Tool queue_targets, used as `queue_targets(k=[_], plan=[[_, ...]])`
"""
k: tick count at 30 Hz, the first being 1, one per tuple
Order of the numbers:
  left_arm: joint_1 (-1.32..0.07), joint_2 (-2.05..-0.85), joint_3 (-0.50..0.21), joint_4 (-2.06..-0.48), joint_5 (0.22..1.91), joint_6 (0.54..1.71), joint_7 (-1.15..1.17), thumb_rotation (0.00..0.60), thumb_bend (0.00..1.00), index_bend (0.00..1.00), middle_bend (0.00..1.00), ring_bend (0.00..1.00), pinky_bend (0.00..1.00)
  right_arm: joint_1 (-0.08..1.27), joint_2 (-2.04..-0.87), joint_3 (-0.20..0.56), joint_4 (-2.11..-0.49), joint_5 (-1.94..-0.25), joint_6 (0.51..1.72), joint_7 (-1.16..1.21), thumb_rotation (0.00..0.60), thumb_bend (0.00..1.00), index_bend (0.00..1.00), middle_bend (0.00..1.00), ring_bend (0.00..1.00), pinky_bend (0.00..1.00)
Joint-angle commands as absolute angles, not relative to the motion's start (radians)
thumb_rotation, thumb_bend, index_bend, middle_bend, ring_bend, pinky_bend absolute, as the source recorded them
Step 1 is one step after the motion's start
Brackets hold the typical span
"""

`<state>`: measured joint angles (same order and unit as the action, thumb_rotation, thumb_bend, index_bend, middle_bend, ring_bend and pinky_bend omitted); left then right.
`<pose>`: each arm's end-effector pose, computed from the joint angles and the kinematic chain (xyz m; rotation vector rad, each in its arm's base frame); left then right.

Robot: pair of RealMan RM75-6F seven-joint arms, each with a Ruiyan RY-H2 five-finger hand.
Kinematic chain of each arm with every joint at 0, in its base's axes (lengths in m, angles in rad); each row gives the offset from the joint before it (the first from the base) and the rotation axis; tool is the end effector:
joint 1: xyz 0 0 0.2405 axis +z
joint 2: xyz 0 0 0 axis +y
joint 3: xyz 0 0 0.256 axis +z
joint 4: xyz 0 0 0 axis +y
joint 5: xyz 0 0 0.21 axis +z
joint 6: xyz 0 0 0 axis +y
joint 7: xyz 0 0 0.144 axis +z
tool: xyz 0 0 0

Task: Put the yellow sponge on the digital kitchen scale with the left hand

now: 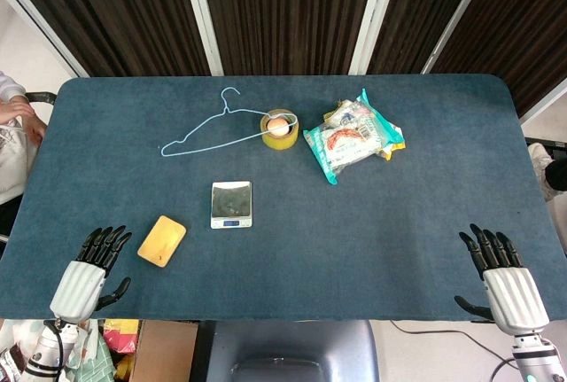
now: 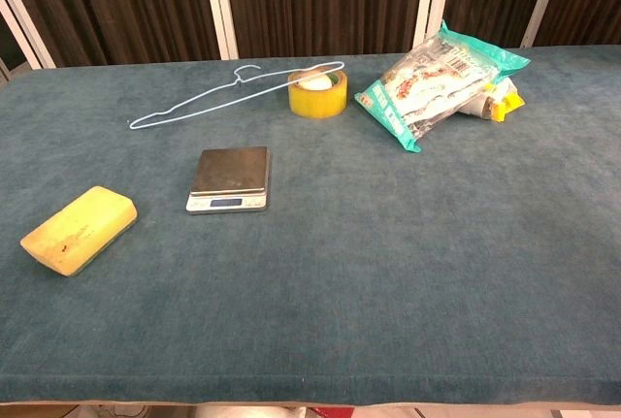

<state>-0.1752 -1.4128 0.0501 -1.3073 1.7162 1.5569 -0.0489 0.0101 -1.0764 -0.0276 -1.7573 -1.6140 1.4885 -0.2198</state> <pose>-0.2937 0.1858 0.0720 -1.6362 -0.8034 -1.1022 -0.2871 -0.1402 0.1453 1.5231 -0.8611 0.7846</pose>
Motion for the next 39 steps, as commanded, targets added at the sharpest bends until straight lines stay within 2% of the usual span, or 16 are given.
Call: queue_targets(k=[1,5,9,18,25,32,34,35,37,39], plan=[[-0.178,-1.411,0.068,-1.326,1.734,1.554,-0.096,0.6,0.32,0.0,0.03,0.0,0.08,0.01,-1.077,-0.028,-1.759,-1.615,1.488,-0.22,0.6,0.2,0.0,0.0,0.0,0.0],[-0.189,-1.446,0.074,-1.347,1.744,1.544,-0.17,0.6,0.31,0.0,0.0,0.0,0.09,0.017,-1.075,-0.034,-1.763,-1.619,1.471,-0.207,0.6,0.2,0.0,0.0,0.0,0.0],[-0.223,-1.515,0.039,-1.374,1.69,1.477,-0.227,0.6,0.29,0.0,0.0,0.0,0.08,0.025,-1.074,-0.037,-1.762,-1.622,1.458,-0.199,0.6,0.19,0.0,0.0,0.0,0.0],[-0.279,-1.698,-0.078,-1.292,1.505,1.334,0.09,0.6,0.27,0.0,0.0,0.0,0.06,0.049,-1.044,-0.059,-1.768,-1.651,1.417,-0.115,0.6,0.19,0.0,0.0,0.0,0.0],[-0.3,-1.775,-0.131,-1.248,1.37,1.258,0.183,0.6,0.27,0.0,0.0,0.0,0.06,0.052,-1.032,-0.068,-1.767,-1.665,1.417,-0.08,0.6,0.19,0.0,0.0,0.0,0.0],[-0.314,-1.816,-0.177,-1.178,1.282,1.232,0.22,0.6,0.26,0.0,0.0,0.0,0.08,0.049,-1.029,-0.066,-1.762,-1.663,1.43,-0.068,0.6,0.2,0.0,0.0,0.0,0.0],[-0.315,-1.818,-0.186,-1.172,1.269,1.232,0.216,0.6,0.26,0.0,0.0,0.01,0.11,0.05,-1.03,-0.066,-1.762,-1.665,1.43,-0.068,0.6,0.19,0.0,0.0,0.0,0.0],[-0.315,-1.817,-0.188,-1.172,1.263,1.23,0.213,0.6,0.26,0.0,0.0,0.05,0.15,0.05,-1.03,-0.067,-1.762,-1.666,1.43,-0.069,0.6,0.2,0.0,0.0,0.0,0.0],[-0.316,-1.815,-0.193,-1.169,1.253,1.229,0.217,0.6,0.27,0.0,0.01,0.16,0.27,0.05,-1.031,-0.067,-1.762,-1.666,1.429,-0.07,0.6,0.2,0.0,0.0,0.0,0.0],[-0.317,-1.815,-0.196,-1.171,1.248,1.23,0.208,0.6,0.27,0.0,0.08,0.29,0.44,0.05,-1.032,-0.067,-1.763,-1.665,1.429,-0.072,0.6,0.2,0.0,0.0,0.0,0.0]])
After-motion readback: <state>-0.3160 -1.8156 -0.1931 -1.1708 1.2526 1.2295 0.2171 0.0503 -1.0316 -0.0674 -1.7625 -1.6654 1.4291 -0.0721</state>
